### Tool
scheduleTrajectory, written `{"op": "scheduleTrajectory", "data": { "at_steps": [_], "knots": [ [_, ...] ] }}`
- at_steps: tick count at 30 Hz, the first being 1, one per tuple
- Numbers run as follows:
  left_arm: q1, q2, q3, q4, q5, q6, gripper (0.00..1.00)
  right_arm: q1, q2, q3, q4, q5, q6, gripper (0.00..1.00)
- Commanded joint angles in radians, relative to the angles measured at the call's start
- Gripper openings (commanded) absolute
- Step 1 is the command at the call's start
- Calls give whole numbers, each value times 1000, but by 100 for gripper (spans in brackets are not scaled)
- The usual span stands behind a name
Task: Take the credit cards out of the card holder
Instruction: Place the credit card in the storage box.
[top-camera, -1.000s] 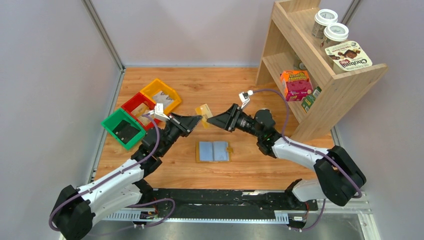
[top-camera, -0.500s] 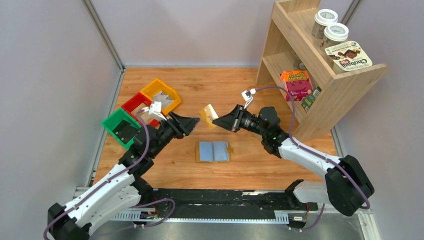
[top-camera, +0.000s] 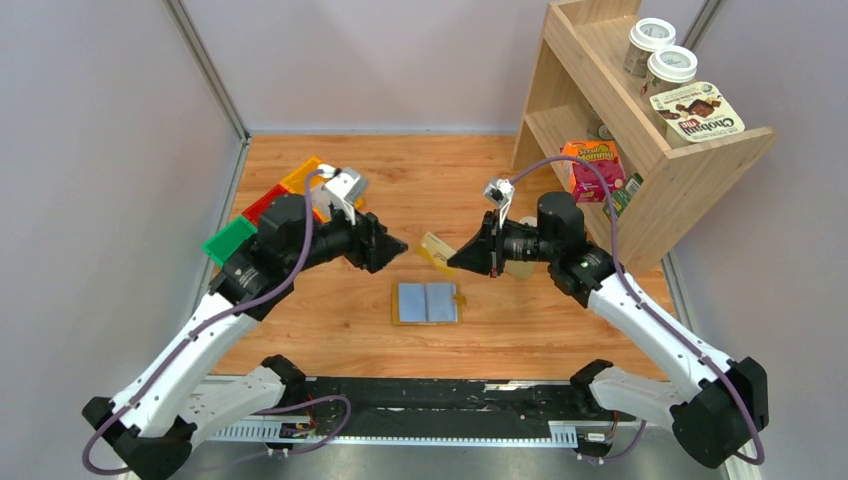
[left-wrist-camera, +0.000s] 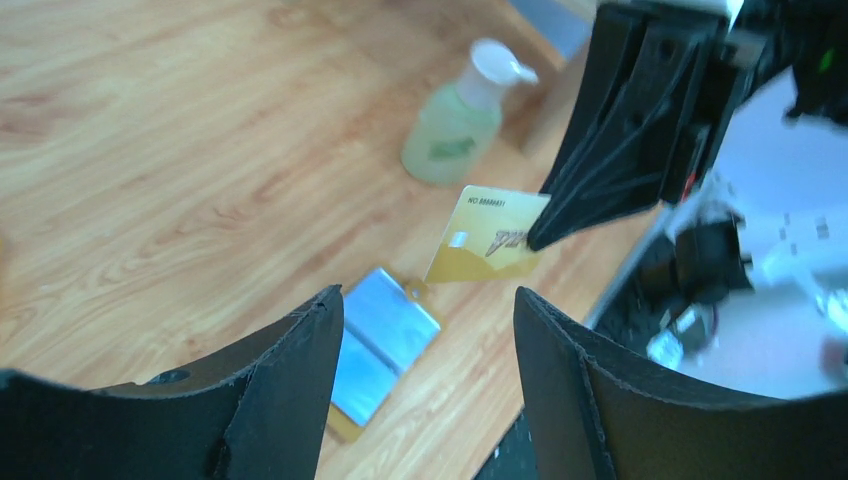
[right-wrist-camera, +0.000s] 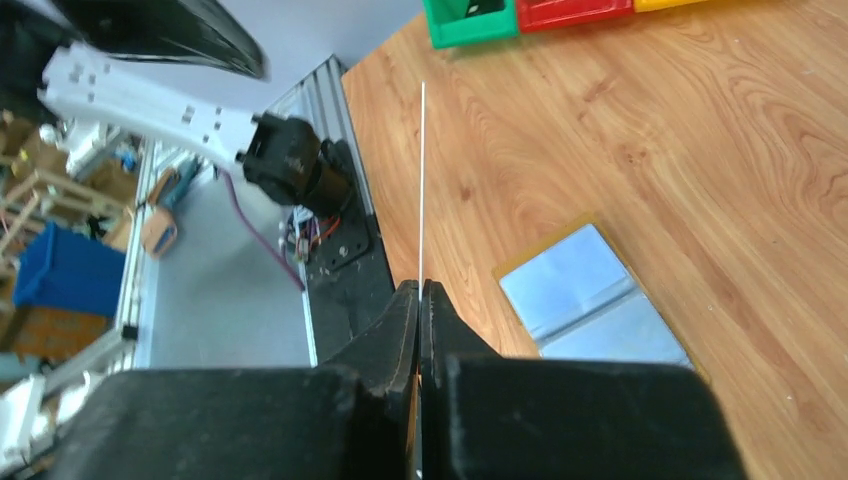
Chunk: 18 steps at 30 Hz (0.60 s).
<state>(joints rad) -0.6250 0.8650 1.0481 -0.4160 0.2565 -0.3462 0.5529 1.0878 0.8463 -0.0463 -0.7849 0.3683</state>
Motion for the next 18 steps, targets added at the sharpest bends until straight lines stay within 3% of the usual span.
{"op": "scheduleTrajectory", "data": {
  "at_steps": [1, 8, 12, 14, 18],
  "knots": [
    [4, 74, 59, -63, 282, 187, 72, 1, -45, 97, -249, -141, -262, 0],
    [4, 173, 72, 46, 490, 217, 75, -1, -49, 155, -326, -260, -359, 0],
    [4, 224, 85, 72, 601, 205, 68, -1, -48, 155, -314, -295, -359, 0],
    [4, 236, 79, 100, 651, 191, 61, -1, -45, 152, -313, -301, -362, 0],
    [4, 239, 56, 140, 705, 167, 30, 1, -45, 145, -314, -300, -362, 0]
  ]
}}
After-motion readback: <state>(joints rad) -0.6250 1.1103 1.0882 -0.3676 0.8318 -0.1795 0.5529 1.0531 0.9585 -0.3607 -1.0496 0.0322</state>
